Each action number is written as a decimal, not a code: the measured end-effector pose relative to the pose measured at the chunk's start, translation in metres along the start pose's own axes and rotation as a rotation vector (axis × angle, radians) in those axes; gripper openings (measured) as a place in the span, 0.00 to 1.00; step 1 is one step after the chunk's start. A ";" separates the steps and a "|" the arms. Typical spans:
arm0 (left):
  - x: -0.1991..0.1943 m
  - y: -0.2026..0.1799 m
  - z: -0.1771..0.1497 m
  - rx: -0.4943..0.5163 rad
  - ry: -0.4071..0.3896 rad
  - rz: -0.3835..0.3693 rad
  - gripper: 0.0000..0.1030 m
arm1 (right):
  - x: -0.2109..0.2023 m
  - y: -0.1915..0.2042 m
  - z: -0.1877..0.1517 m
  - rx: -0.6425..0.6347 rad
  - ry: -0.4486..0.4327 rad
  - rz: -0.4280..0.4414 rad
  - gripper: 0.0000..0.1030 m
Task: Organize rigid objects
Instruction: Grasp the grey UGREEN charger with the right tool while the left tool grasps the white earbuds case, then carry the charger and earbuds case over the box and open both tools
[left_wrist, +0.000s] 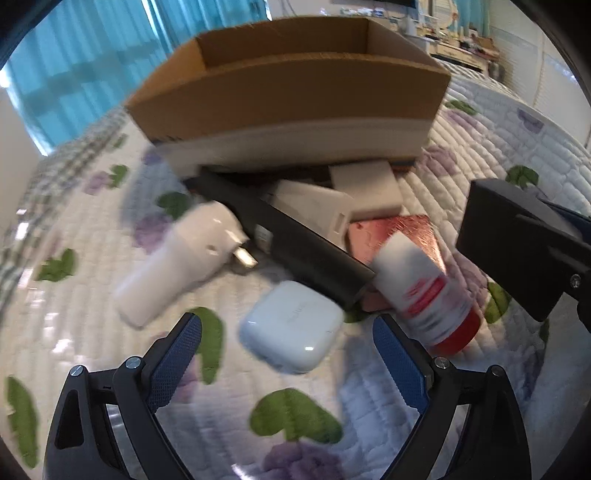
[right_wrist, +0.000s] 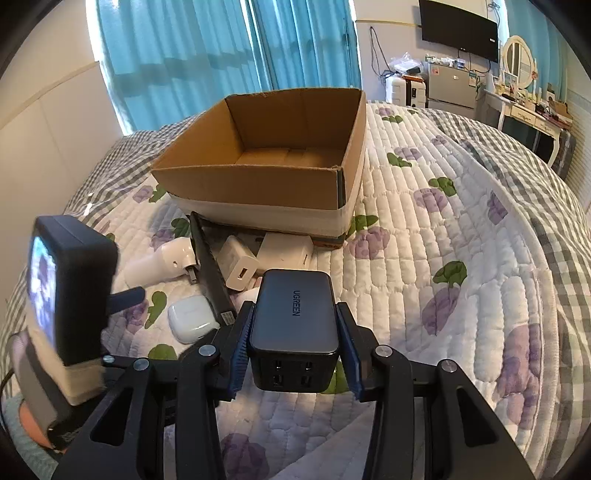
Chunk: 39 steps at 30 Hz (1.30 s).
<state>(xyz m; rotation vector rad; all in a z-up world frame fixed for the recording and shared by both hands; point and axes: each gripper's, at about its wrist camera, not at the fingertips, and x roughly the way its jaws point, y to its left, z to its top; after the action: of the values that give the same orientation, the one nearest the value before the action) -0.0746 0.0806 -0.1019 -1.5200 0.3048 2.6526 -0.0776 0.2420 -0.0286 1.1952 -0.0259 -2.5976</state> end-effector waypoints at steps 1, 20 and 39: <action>0.005 0.000 -0.001 0.001 0.016 0.000 0.85 | 0.001 0.001 0.000 -0.005 0.004 -0.002 0.41; -0.105 0.024 0.003 -0.069 -0.178 -0.065 0.56 | -0.045 0.029 0.019 -0.124 -0.080 -0.046 0.41; -0.166 0.086 0.138 -0.086 -0.411 0.012 0.57 | -0.104 0.068 0.166 -0.201 -0.291 -0.005 0.41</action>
<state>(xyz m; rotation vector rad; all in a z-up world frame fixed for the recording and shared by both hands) -0.1201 0.0317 0.1207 -0.9529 0.1727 2.9305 -0.1207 0.1870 0.1673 0.7451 0.1746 -2.6807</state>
